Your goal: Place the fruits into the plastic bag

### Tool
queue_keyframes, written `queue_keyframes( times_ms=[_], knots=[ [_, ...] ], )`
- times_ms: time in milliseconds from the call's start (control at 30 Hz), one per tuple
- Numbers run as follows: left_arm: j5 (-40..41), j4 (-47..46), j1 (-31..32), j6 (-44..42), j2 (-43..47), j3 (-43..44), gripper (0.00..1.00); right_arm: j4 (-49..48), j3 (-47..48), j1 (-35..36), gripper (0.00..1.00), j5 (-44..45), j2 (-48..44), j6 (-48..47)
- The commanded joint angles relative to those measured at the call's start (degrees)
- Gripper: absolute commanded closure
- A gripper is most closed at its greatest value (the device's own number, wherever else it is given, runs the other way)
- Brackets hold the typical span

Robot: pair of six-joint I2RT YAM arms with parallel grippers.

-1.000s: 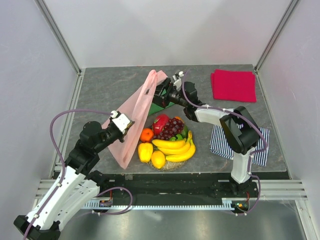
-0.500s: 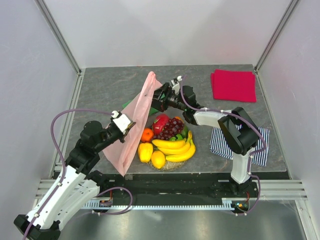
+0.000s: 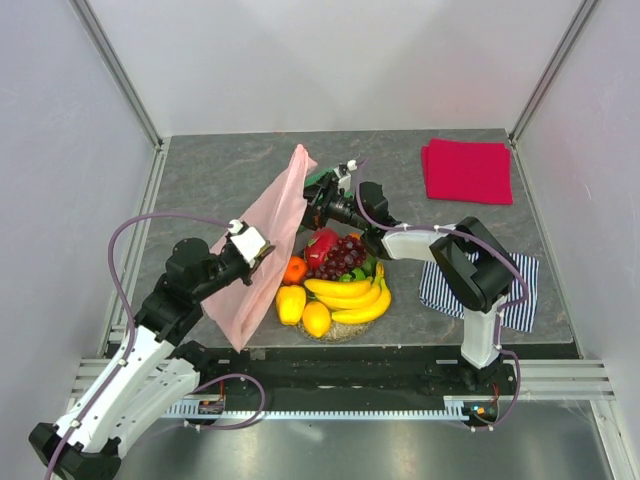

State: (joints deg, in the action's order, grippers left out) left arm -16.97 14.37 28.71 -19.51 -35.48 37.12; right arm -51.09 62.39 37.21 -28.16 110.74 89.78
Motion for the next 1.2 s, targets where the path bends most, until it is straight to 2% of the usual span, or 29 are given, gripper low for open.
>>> queue_keyframes(
  times_ms=[0,67,133,167,233,267,300,467,567,700,800,900,967,1000,1033,1100,1133,1167],
  knots=[
    [-2.19,-2.42,0.29,-2.03,-0.55,-0.30,0.98,-7.26,0.54,0.67,0.43,-0.31,2.19,2.68],
    [-2.98,-2.24,0.38,-2.03,-1.34,-0.12,0.99,-9.36,2.63,0.58,0.57,-1.45,3.43,3.47],
    [-3.59,-1.98,0.47,-1.85,-1.69,0.05,0.98,-10.34,4.66,0.41,0.66,-2.51,5.53,3.74],
    [-3.77,-1.89,0.56,-1.76,-2.13,0.05,0.98,-11.48,6.67,0.49,0.76,-3.38,6.15,3.74],
    [-4.12,-1.80,0.56,-1.68,-2.48,0.32,0.98,-11.49,9.49,0.14,0.87,-3.92,7.12,2.69],
    [-4.12,-1.72,0.56,-1.41,-2.66,0.40,0.99,-9.66,10.46,-0.03,0.97,-4.44,7.21,0.07],
    [-4.12,-1.63,0.56,-1.32,-2.75,0.49,0.98,-8.16,11.25,-0.38,1.00,-4.44,6.69,-1.52],
    [-2.81,-1.80,0.56,0.25,-2.40,1.55,0.98,3.16,16.79,-1.17,1.00,-5.23,3.61,-14.09],
    [-0.52,-1.89,0.47,1.40,-2.66,2.51,0.98,3.20,18.82,-1.09,1.00,-7.25,2.82,-16.65],
    [0.44,-2.07,0.47,2.36,-1.78,2.08,0.98,2.84,16.90,-1.18,1.00,-8.66,0.46,-18.75],
    [6.06,-1.10,0.47,2.72,-1.87,2.51,0.98,5.64,12.94,-1.18,1.00,-7.44,-3.67,-24.28],
    [4.07,-1.36,0.38,2.46,-0.91,2.43,0.98,13.28,10.30,-1.18,1.00,-6.21,-8.16,-31.57],
    [0.63,-1.71,0.38,1.93,-0.20,1.81,0.98,23.45,9.94,-1.44,1.00,-3.41,-11.14,-37.79],
    [0.54,-1.63,0.38,1.93,-0.20,1.81,0.98,27.41,10.20,-1.79,1.00,-2.35,-11.94,-39.57],
    [1.67,-1.54,0.38,1.93,-0.29,1.99,0.99,31.80,10.12,-2.14,0.81,-1.55,-12.91,-41.24],
    [2.64,-1.10,0.38,1.58,-0.38,2.16,0.98,33.07,8.29,-2.67,0.62,-0.23,-16.59,-44.59],
    [2.12,-1.01,0.38,1.40,-0.29,2.16,0.98,33.68,7.75,-2.58,0.48,0.03,-17.91,-45.65],
    [1.34,-1.10,0.38,1.31,-0.46,2.08,0.98,34.47,7.57,-2.67,0.42,0.99,-20.19,-47.83]
  ],
)
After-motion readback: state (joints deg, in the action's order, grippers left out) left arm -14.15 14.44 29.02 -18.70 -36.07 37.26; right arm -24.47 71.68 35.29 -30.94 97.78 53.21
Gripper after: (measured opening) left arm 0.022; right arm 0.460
